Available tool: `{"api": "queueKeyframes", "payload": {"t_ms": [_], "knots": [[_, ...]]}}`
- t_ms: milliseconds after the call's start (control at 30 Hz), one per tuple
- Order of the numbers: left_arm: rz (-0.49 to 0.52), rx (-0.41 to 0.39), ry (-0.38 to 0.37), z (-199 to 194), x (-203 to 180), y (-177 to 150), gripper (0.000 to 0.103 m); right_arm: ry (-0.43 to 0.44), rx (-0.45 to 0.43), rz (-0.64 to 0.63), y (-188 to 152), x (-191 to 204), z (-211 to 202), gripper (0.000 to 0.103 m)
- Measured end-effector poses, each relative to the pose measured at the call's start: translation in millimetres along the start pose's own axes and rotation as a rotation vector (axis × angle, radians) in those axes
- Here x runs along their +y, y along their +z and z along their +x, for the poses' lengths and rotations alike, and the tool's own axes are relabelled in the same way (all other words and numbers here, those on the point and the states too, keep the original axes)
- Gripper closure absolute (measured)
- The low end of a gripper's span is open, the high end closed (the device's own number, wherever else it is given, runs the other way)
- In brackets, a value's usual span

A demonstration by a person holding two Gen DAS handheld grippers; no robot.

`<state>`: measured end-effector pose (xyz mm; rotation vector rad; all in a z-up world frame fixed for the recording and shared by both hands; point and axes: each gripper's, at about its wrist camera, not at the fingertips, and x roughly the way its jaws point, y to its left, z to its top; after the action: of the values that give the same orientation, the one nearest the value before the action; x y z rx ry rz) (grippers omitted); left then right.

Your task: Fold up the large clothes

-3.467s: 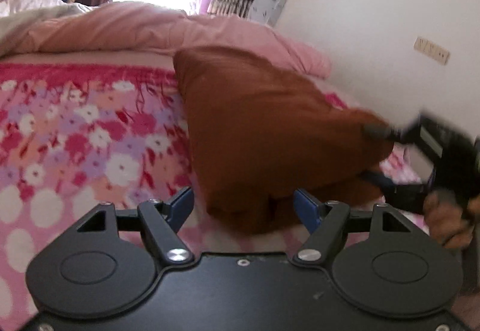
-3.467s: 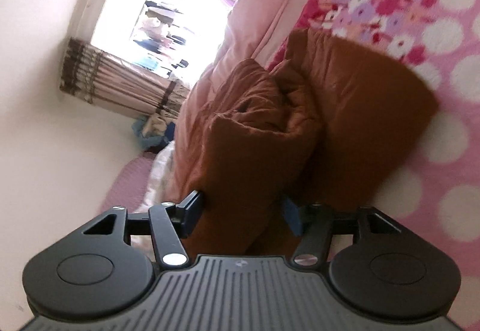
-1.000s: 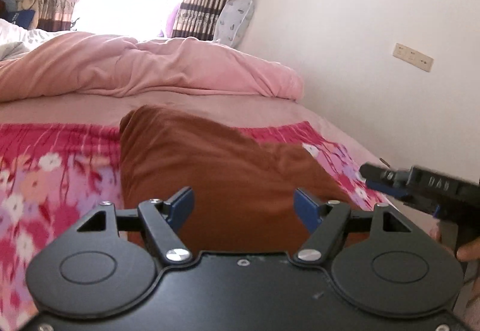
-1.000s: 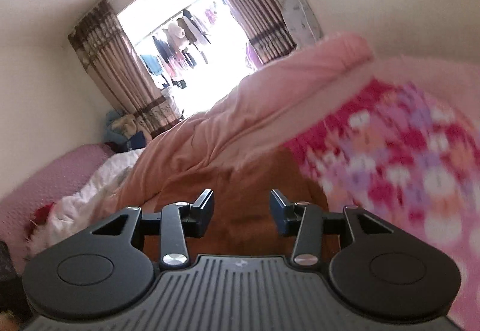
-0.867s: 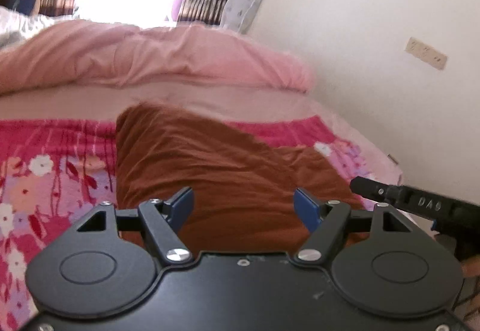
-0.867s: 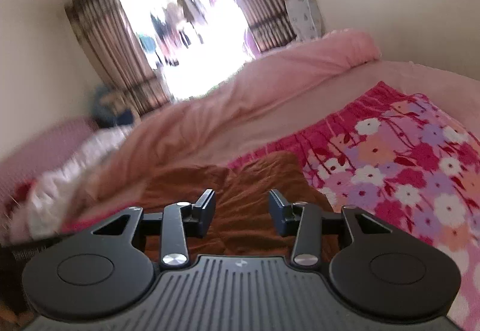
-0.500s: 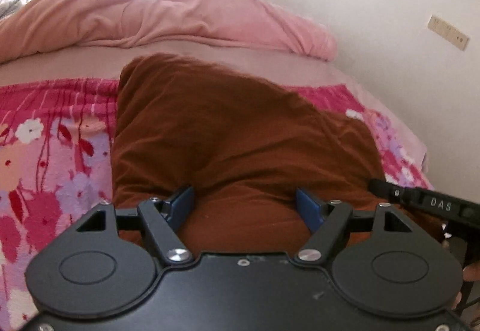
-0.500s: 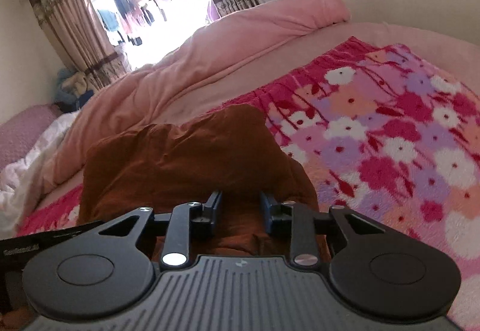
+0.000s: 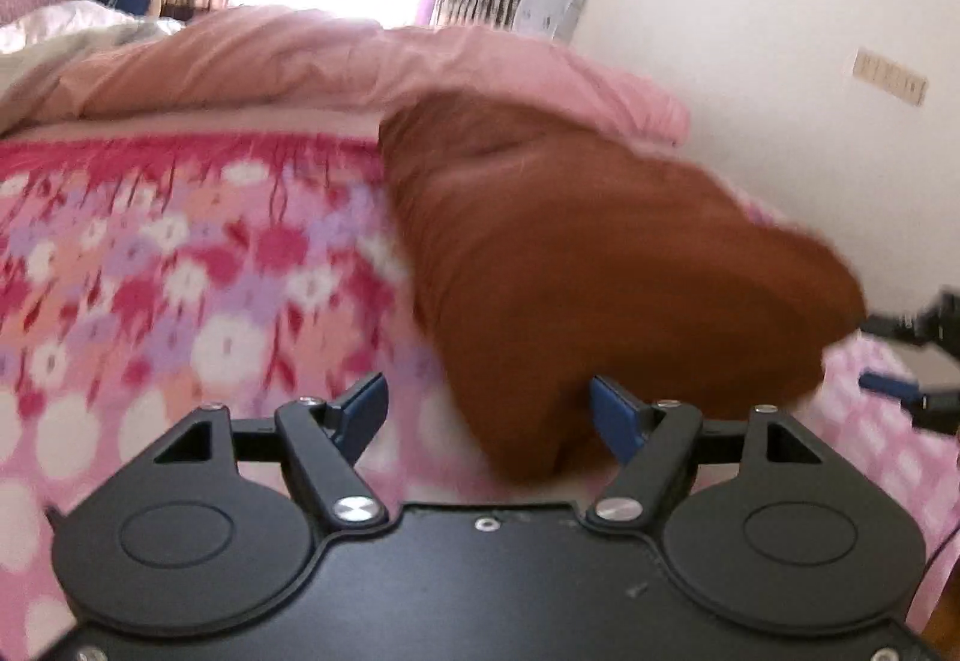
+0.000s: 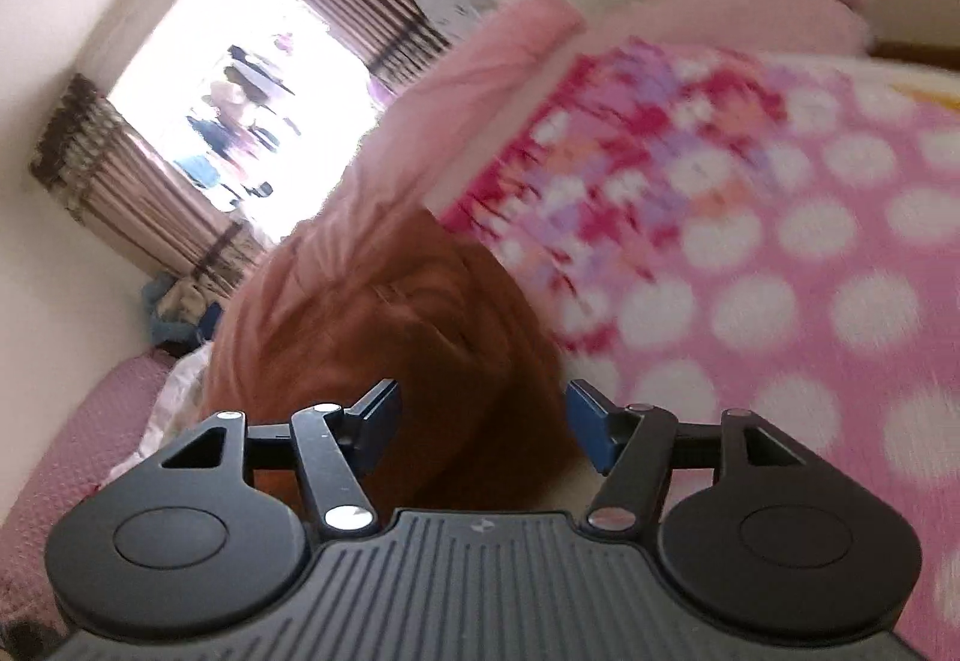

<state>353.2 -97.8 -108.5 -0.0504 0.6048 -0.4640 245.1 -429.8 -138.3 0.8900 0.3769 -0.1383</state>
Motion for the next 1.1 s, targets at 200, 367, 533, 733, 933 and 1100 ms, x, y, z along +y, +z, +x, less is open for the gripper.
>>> {"api": "queueKeyframes", "payload": {"t_ms": [200, 367, 533, 733, 933, 1100], "knots": [[0.019, 0.022, 0.045, 17, -11, -15, 0.036, 0.061, 0.008, 0.08, -4, 6, 16, 0.03], [0.021, -0.007, 0.061, 26, -15, -8, 0.038, 0.028, 0.005, 0.072, -2, 13, 30, 0.03], [0.032, -0.022, 0.064, 30, -18, 0, 0.079, 0.027, -0.015, 0.082, 0, 22, 33, 0.059], [-0.071, -0.034, 0.011, 17, 6, 4, 0.081, 0.079, -0.078, 0.033, 8, 38, 14, 0.083], [-0.033, 0.018, 0.076, 46, 11, -11, 0.064, 0.02, -0.012, 0.097, -15, -9, 56, 0.084], [-0.023, 0.053, 0.025, 32, 13, -5, 0.063, 0.048, -0.014, 0.058, -15, -8, 52, 0.079]]}}
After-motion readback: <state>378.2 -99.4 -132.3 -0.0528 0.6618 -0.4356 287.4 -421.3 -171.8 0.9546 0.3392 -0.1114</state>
